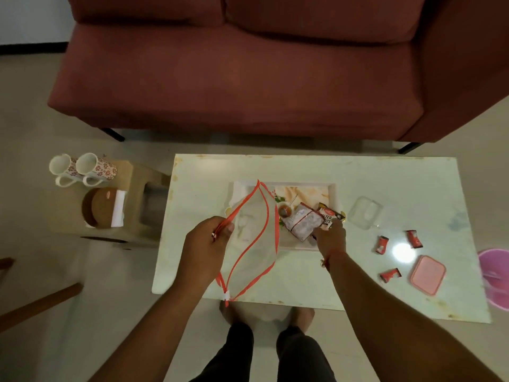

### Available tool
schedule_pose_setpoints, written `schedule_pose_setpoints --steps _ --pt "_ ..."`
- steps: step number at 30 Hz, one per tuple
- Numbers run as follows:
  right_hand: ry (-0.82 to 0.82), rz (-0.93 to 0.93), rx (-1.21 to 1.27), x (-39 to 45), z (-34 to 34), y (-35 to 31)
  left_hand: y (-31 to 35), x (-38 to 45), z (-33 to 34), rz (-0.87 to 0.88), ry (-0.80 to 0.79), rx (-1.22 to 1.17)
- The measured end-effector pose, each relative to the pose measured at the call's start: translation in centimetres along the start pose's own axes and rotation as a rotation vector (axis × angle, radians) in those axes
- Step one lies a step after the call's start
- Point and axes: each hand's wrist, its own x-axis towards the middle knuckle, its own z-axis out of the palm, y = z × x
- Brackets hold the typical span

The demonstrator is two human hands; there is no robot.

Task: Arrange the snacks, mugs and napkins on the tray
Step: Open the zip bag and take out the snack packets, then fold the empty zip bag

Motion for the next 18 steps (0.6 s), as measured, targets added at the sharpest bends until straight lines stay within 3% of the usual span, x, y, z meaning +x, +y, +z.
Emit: schedule_pose_setpoints --steps 3,7,12,15,18 --pt "-0.075 -0.456 -0.047 -6.8 -2.0 -5.4 1.2 0.0 -1.6 0.053 -0.044 0.056" --pt "-0.162 -1.011 -0.368 -15.0 -4.6 -13.7 3.6 0.1 -4.8 0.146 -0.139 0.091" --pt "-0.063 -1.431 -0.588 -25.1 -6.4 -20.8 7.8 -0.3 -9.8 0.286 -0.237 0.129" --pt "-0.168 -1.746 -0.747 -31.2 -4.4 -22.2 9.8 -0.4 -13.1 0.401 -0.253 0.080" --pt "-0.156 -1.822 -1.056 -34.0 -1.6 -22.2 11.8 -0.7 -15.8 0.391 -0.319 0.024"
